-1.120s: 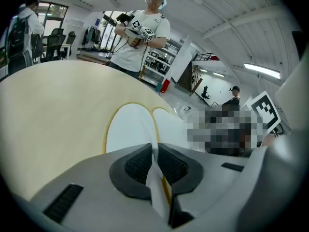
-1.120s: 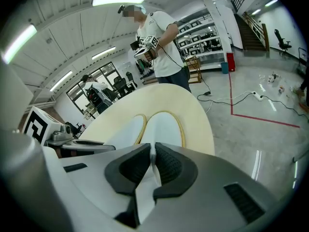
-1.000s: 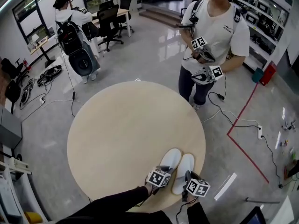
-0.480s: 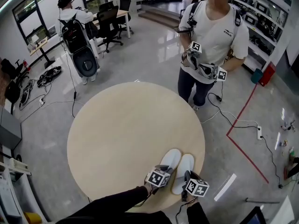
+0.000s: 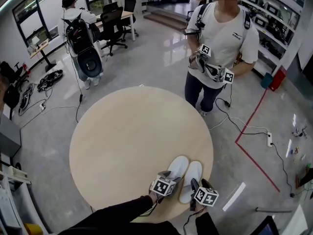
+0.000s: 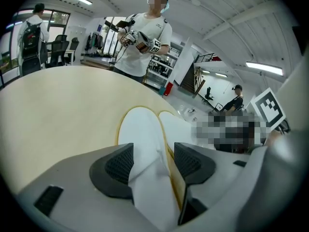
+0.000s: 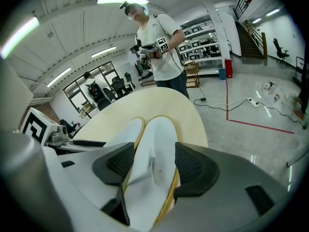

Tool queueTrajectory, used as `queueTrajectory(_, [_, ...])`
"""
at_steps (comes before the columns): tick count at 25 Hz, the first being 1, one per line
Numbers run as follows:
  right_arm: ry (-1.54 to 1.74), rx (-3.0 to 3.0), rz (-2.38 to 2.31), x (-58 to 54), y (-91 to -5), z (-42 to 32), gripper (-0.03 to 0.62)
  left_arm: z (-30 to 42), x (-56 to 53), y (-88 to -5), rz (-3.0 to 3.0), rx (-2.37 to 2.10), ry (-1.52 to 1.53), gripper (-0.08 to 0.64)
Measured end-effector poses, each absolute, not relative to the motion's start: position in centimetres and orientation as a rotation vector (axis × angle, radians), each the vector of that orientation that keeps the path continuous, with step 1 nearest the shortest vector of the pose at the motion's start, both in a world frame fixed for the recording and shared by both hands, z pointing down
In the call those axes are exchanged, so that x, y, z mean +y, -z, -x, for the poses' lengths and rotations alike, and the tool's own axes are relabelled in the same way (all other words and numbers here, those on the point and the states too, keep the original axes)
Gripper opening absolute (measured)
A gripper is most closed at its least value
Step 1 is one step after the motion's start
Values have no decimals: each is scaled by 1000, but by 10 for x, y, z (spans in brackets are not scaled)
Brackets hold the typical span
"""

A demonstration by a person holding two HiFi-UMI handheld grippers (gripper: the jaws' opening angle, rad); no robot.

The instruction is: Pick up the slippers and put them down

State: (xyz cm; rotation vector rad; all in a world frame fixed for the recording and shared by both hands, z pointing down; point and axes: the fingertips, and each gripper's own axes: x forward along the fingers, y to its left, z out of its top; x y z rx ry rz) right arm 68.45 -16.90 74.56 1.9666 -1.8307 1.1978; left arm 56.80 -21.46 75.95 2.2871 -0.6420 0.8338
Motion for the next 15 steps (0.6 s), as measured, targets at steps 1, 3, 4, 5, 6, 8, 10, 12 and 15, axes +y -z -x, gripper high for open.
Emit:
queueTrajectory(1, [-1192, -1826, -1986, -168, -743, -688, 253, -567, -215, -757, -2286, -645, -824, 256])
queueTrajectory(3, [-1182, -1819, -2026, -166, -736, -693, 253, -563, -216, -752, -2285, -655, -796, 256])
queueTrajectory(4, [-1178, -1818, -2044, -166, -733, -694, 253, -561, -217, -748, -2285, -659, -781, 256])
queueTrajectory(5, [-1174, -1818, -2061, -165, -730, -696, 253, -560, -217, -745, -2284, -662, -768, 256])
queueTrajectory(6, [-1169, -1819, -2074, -164, -728, -697, 253, -558, -217, -742, -2283, -664, -756, 256])
queueTrajectory(8, [-1158, -1821, -2096, -163, -723, -699, 253, -556, -217, -736, -2283, -669, -732, 256])
queueTrajectory(10, [-1147, -1824, -2118, -162, -716, -700, 253, -553, -215, -730, -2286, -674, -704, 255])
queueTrajectory(12, [-1125, -1830, -2152, -160, -705, -700, 253, -548, -213, -720, -2289, -681, -671, 255])
queueTrajectory(15, [-1049, -1860, -2213, -157, -677, -701, 253, -540, -207, -702, -2293, -692, -603, 255])
